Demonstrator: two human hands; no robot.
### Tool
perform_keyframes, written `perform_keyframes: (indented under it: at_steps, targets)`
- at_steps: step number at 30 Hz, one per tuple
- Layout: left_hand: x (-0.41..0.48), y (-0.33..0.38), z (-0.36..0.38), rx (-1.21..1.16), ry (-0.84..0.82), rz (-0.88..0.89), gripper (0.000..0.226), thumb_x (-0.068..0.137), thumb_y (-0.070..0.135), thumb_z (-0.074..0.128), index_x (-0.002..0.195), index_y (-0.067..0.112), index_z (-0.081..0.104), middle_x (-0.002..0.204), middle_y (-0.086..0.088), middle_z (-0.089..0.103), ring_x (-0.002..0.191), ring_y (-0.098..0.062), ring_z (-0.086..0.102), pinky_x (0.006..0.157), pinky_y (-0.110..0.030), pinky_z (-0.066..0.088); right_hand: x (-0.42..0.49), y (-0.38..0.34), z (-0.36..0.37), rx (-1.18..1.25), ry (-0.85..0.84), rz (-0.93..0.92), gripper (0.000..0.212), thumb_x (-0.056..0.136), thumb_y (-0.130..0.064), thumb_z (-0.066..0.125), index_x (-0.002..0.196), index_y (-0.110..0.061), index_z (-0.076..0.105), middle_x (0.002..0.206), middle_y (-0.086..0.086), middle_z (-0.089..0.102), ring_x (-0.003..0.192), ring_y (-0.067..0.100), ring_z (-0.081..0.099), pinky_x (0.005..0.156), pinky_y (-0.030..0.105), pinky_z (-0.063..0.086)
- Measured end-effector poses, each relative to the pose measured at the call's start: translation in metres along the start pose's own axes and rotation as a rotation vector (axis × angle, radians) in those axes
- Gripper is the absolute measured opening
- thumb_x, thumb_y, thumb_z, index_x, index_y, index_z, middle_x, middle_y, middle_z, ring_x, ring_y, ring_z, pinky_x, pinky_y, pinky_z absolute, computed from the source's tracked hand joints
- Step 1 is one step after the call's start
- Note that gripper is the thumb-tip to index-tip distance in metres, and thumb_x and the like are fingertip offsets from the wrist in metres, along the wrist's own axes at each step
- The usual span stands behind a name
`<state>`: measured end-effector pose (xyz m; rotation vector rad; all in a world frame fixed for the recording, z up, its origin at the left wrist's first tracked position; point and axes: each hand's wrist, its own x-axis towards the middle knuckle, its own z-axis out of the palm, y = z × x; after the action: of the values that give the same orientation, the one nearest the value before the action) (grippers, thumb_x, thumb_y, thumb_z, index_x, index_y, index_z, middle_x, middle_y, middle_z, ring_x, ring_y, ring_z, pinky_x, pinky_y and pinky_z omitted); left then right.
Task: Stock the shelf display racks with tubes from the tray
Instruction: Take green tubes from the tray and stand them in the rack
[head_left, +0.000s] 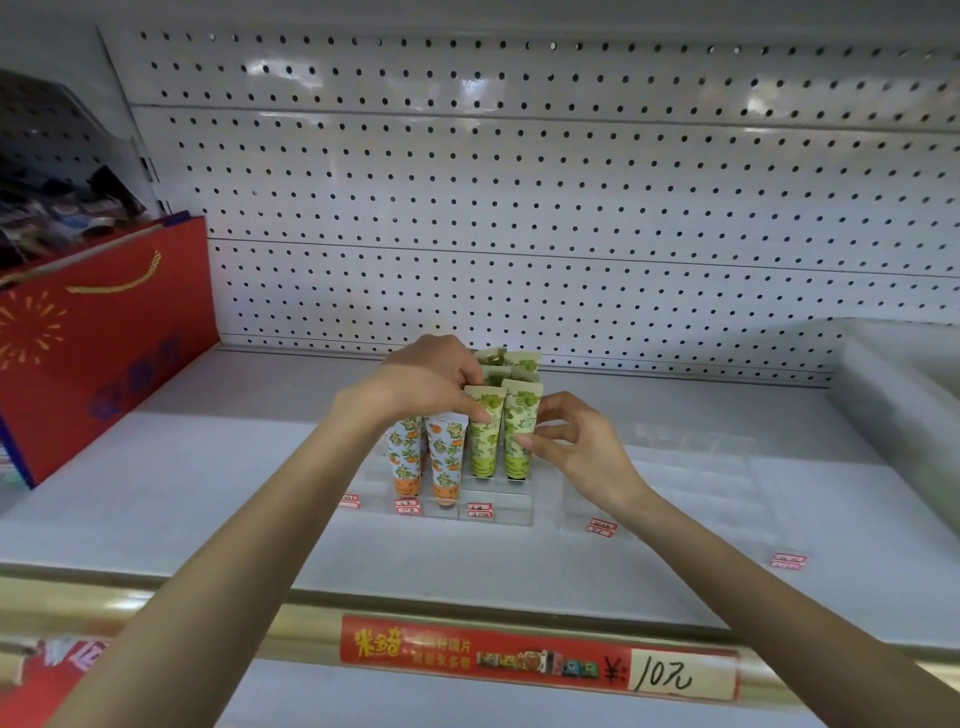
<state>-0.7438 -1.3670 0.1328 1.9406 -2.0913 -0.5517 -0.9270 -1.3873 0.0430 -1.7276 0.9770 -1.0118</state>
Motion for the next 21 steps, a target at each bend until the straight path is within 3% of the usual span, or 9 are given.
perform_keyframes:
  at_steps: [4, 8, 14, 21]
  targets:
    - [-0.0012, -0.0001, -0.001, -0.009, -0.011, 0.006, 0.023, 0.073, 0.032, 0.078, 0.088, 0.018, 0.068, 0.082, -0.001, 0.066, 0.083, -0.02, 0.061, 0.079, -0.034, 0.049, 0.0009, 0.0004, 0.0008, -0.011, -0.008, -0.015, 0.02, 0.08, -0.013, 0.072, 0.089, -0.022, 0.057, 0.093, -0.009, 0.064, 0.086, 0.014, 0.064, 0.072, 0.013, 0.049]
    - [-0.0038, 0.0016, -0.0037, -0.047, 0.019, -0.013, 0.033, 0.072, 0.032, 0.078, 0.101, 0.018, 0.069, 0.095, 0.001, 0.064, 0.1, -0.016, 0.061, 0.092, -0.039, 0.049, 0.0009, 0.0043, 0.0, -0.002, -0.006, -0.023, 0.019, 0.08, -0.013, 0.072, 0.092, -0.018, 0.058, 0.094, -0.007, 0.064, 0.087, 0.016, 0.065, 0.077, 0.019, 0.051]
    - [-0.0086, 0.0035, -0.0074, -0.096, 0.037, 0.001, 0.029, 0.074, 0.028, 0.077, 0.1, 0.016, 0.07, 0.09, 0.002, 0.062, 0.076, -0.011, 0.06, 0.089, -0.041, 0.051, 0.0005, 0.0078, -0.0022, -0.003, 0.005, -0.017, 0.021, 0.079, -0.014, 0.073, 0.092, -0.018, 0.058, 0.096, -0.005, 0.064, 0.088, 0.017, 0.065, 0.081, 0.026, 0.052]
    - [-0.0091, 0.001, -0.004, -0.064, 0.083, -0.008, 0.026, 0.074, 0.032, 0.077, 0.095, 0.02, 0.071, 0.087, 0.007, 0.062, 0.095, -0.014, 0.063, 0.091, -0.039, 0.05, 0.0001, 0.0087, -0.0022, -0.019, 0.002, -0.013, 0.021, 0.079, -0.014, 0.073, 0.091, -0.017, 0.058, 0.096, -0.003, 0.063, 0.088, 0.018, 0.065, 0.08, 0.026, 0.052]
